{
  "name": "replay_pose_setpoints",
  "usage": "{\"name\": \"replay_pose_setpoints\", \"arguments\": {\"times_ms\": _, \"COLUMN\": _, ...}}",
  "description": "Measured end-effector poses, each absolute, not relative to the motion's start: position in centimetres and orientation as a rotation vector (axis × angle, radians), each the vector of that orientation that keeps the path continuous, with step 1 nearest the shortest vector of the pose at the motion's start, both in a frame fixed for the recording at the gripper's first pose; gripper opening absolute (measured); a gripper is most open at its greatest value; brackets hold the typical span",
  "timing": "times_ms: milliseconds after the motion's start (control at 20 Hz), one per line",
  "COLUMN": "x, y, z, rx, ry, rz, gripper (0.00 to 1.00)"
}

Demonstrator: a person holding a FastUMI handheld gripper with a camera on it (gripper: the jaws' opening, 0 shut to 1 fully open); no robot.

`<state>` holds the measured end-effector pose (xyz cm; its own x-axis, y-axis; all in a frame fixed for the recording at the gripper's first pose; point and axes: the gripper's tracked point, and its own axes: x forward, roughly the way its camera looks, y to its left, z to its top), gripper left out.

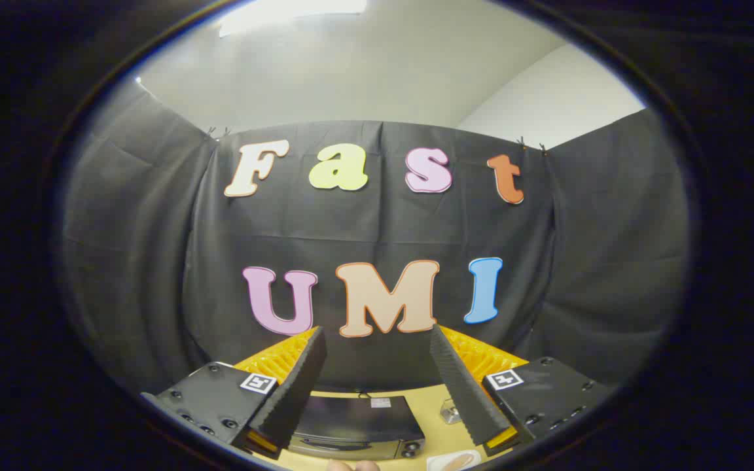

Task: Open the toaster oven, put the food inside, and close the toaster oven door.

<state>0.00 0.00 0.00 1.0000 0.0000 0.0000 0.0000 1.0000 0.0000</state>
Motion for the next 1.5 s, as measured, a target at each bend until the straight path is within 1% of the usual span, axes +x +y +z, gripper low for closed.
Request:
{"name": "replay_pose_setpoints", "arguments": {"times_ms": 500, "x": 2.5, "y": 1.3, "z": -1.6, "rx": 0.03, "ry": 0.012, "rz": 0.028, "gripper": 1.0}}
{"name": "replay_pose_setpoints", "arguments": {"times_ms": 800, "x": 4.6, "y": 1.7, "z": -4.9, "rx": 0.065, "ry": 0.03, "rz": 0.038, "gripper": 1.0}}
{"name": "replay_pose_setpoints", "arguments": {"times_ms": 1050, "x": 6.7, "y": 2.6, "z": -10.5, "rx": 0.069, "ry": 0.025, "rz": 0.028, "gripper": 1.0}}
{"name": "replay_pose_setpoints", "arguments": {"times_ms": 1300, "x": 7.5, "y": 4.1, "z": -19.9, "rx": 0.089, "ry": 0.162, "rz": 0.04, "gripper": 1.0}}
{"name": "replay_pose_setpoints", "arguments": {"times_ms": 1500, "x": 6.9, "y": 5.1, "z": -27.1, "rx": 0.071, "ry": 0.279, "rz": 0.047, "gripper": 1.0}}
